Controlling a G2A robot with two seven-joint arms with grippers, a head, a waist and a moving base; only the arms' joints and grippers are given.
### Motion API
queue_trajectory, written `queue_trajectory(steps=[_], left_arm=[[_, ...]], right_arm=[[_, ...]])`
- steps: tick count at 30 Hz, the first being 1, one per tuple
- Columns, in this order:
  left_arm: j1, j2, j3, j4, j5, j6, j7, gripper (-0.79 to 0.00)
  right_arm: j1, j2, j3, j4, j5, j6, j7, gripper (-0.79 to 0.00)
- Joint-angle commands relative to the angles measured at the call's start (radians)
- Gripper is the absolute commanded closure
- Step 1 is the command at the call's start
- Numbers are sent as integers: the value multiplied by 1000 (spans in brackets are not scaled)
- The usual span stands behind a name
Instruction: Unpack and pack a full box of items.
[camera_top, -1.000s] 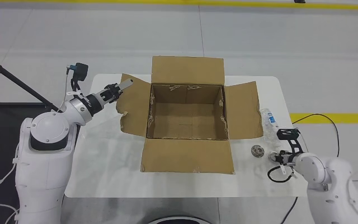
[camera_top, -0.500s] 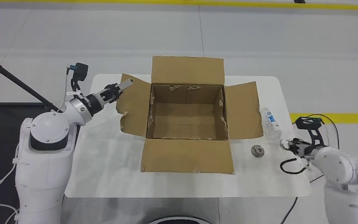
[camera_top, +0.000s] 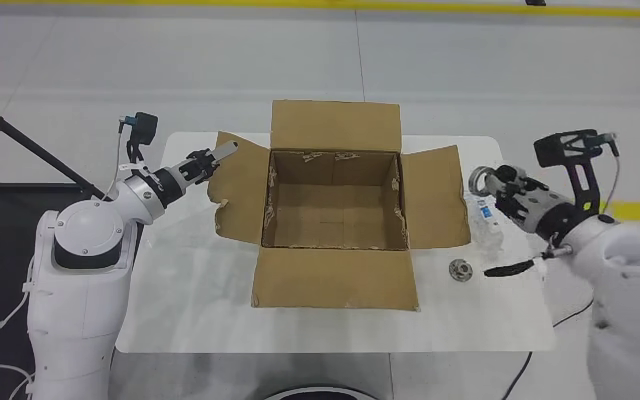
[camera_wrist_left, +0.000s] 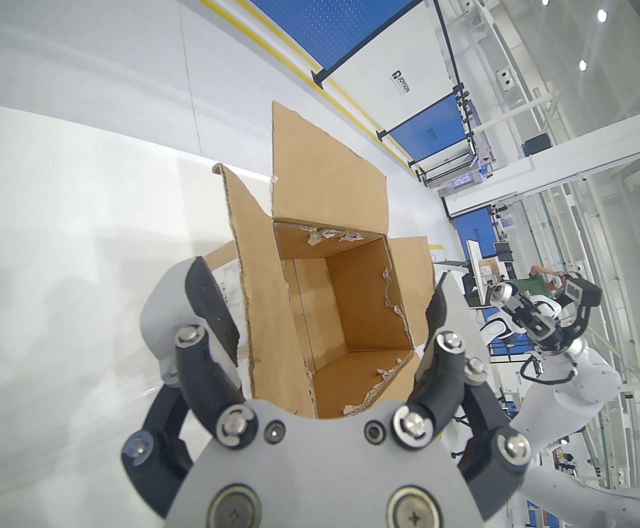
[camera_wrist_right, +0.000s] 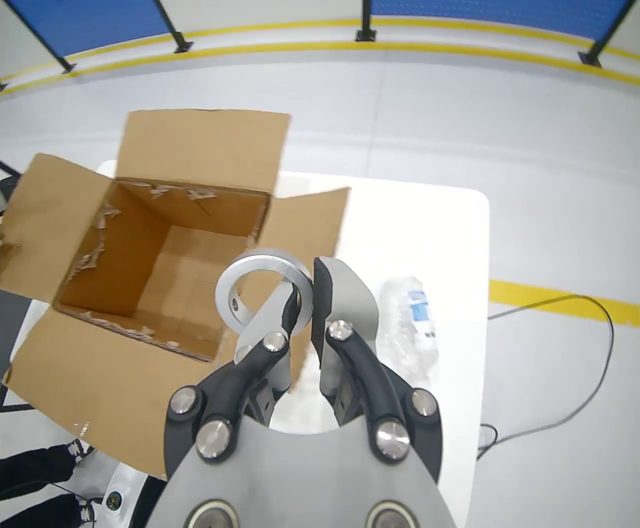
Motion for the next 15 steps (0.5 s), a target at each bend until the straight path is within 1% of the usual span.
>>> queue_trajectory(steps=[1,5,8,12,15], left_arm=[[0,0,0,0,0,0,0,-785],[0,0,0,0,0,0,0,-785],[0,0,0,0,0,0,0,-785],[0,0,0,0,0,0,0,-785],[0,0,0,0,0,0,0,-785]], right_arm=[[60,-6,-136,7,-29,14,-12,0],[186,-30,-420,79,-161,72,-43,0],[285,-65,-649,177,-260,122,-56,0],[430,-135,-897,345,-352,213,-74,0],[514,-197,-1032,481,-331,237,-82,0]])
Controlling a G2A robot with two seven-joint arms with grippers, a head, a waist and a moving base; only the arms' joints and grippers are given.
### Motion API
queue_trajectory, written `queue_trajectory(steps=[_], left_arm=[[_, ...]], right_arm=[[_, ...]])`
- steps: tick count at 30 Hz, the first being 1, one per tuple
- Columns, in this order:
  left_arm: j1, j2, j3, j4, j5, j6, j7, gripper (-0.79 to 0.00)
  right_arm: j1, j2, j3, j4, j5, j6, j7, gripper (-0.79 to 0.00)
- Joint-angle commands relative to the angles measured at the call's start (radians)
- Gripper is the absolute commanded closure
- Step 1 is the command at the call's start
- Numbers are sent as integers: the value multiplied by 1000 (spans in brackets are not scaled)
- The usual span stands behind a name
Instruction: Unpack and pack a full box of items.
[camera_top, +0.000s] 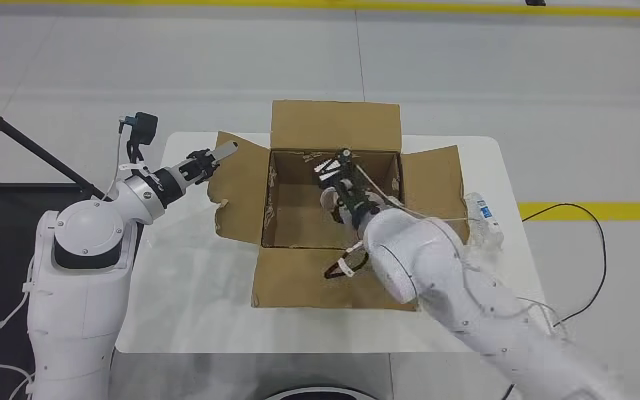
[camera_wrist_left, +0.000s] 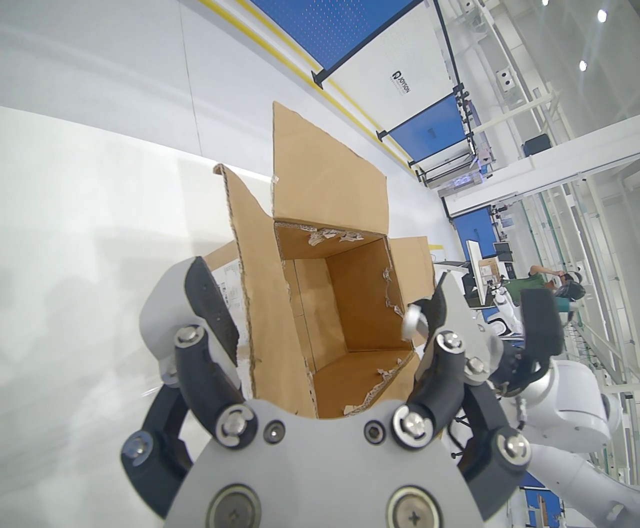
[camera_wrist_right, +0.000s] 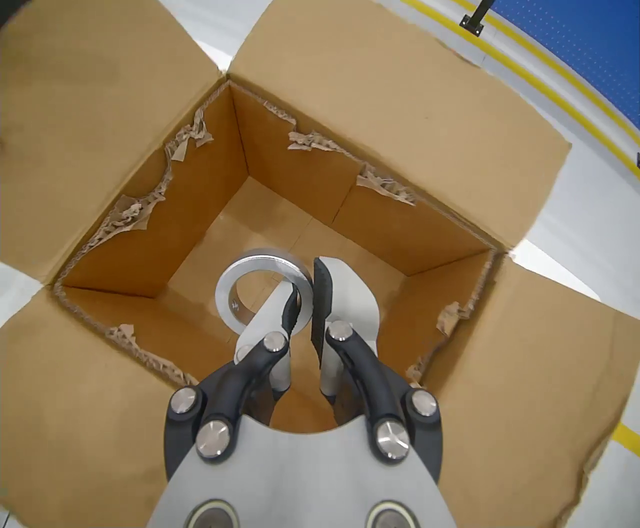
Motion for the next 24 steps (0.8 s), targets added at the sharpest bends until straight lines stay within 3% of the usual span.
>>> queue_trajectory(steps=[1,7,13,16,24], left_arm=[[0,0,0,0,0,0,0,-785],[0,0,0,0,0,0,0,-785],[0,0,0,0,0,0,0,-785],[0,0,0,0,0,0,0,-785],[0,0,0,0,0,0,0,-785]], right_arm=[[62,-42,-88,107,33,-3,0,0],[194,-155,-203,388,62,33,14,0],[257,-234,-247,603,85,10,41,0],[275,-262,-251,679,102,-19,48,-194],[287,-307,-244,799,116,-81,56,-237]])
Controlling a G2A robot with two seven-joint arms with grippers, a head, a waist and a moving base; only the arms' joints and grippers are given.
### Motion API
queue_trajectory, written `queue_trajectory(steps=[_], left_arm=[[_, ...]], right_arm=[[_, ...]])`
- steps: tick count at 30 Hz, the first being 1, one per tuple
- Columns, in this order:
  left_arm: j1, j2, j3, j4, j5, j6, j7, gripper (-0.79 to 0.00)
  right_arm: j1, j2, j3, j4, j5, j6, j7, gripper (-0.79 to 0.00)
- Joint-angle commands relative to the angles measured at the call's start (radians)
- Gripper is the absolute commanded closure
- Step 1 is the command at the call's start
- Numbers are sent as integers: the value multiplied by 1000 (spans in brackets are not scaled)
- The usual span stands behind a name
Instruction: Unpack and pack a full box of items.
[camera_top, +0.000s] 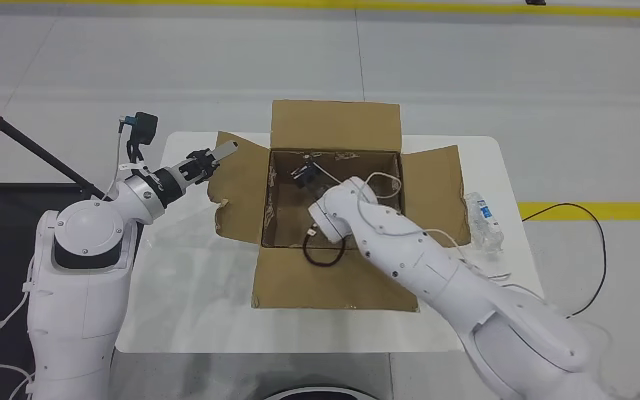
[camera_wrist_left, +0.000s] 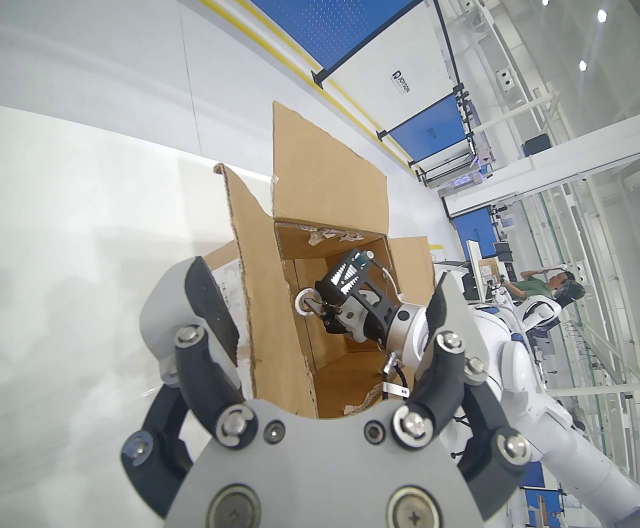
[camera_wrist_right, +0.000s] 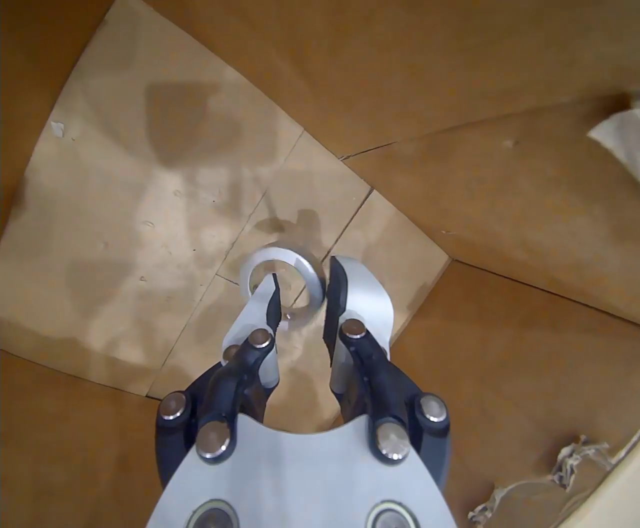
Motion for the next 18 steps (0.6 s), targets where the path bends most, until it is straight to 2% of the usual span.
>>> queue_trajectory(steps=[1,6,10,14,18], left_arm=[[0,0,0,0,0,0,0,-785],[0,0,0,0,0,0,0,-785],[0,0,0,0,0,0,0,-785],[0,0,0,0,0,0,0,-785],[0,0,0,0,0,0,0,-785]], right_arm=[[2,-6,13,21,10,-17,-6,-243],[2,-8,44,37,0,-40,-8,-259],[-14,9,90,-4,-11,-65,4,-280],[-59,52,162,-134,-47,-95,63,-369],[-150,112,275,-334,-103,-134,134,-369]])
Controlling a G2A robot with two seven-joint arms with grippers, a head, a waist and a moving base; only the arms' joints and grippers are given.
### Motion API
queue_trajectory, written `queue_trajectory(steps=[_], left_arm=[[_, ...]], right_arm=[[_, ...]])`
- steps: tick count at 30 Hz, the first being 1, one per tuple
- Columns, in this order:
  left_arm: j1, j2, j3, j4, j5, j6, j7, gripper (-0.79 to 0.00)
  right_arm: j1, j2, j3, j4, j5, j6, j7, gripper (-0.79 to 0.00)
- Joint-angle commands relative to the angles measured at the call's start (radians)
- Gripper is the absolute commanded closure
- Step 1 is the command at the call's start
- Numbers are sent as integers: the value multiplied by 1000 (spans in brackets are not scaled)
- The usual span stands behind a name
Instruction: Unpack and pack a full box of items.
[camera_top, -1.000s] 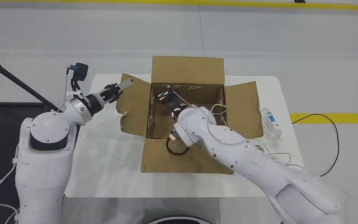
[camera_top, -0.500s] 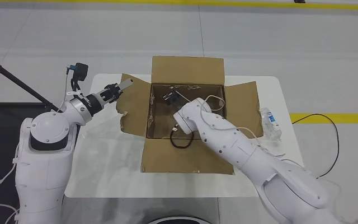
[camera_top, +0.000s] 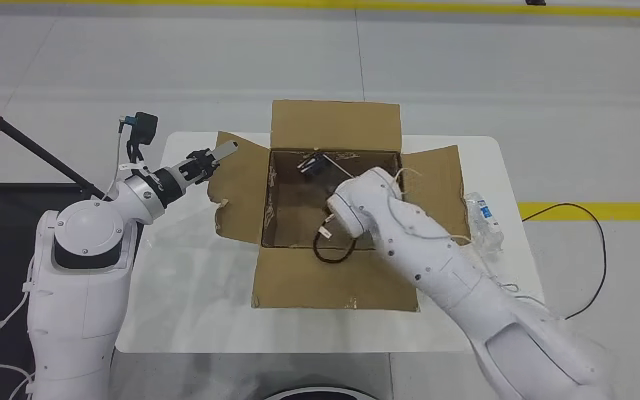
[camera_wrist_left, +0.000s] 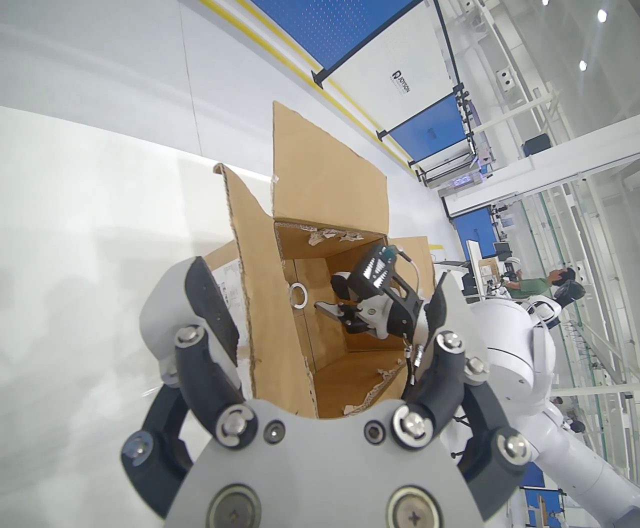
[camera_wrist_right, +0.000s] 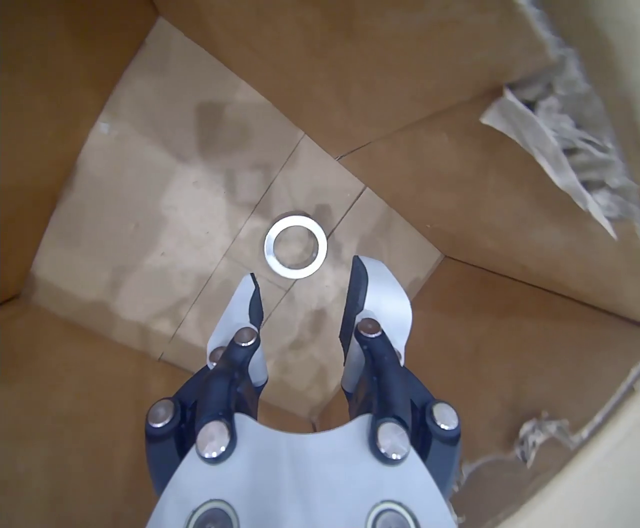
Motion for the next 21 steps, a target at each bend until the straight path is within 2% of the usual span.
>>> queue_trajectory(steps=[1,3,7,13,15,17,18,21], left_arm=[[0,0,0,0,0,0,0,-785],[0,0,0,0,0,0,0,-785],[0,0,0,0,0,0,0,-785],[0,0,0,0,0,0,0,-785],[0,0,0,0,0,0,0,-785],[0,0,0,0,0,0,0,-785],[0,0,0,0,0,0,0,-785],[0,0,0,0,0,0,0,-785]], right_arm=[[-64,34,69,-127,-32,-21,37,-372],[-141,67,143,-261,-60,-56,70,-382],[-316,125,320,-526,-83,-139,117,-453],[-567,185,666,-853,-42,-231,113,-477],[-643,199,795,-913,-29,-250,96,-486],[-710,209,918,-933,8,-278,81,-533],[-737,213,979,-924,34,-290,75,-566],[-801,224,1128,-881,121,-352,62,-573]])
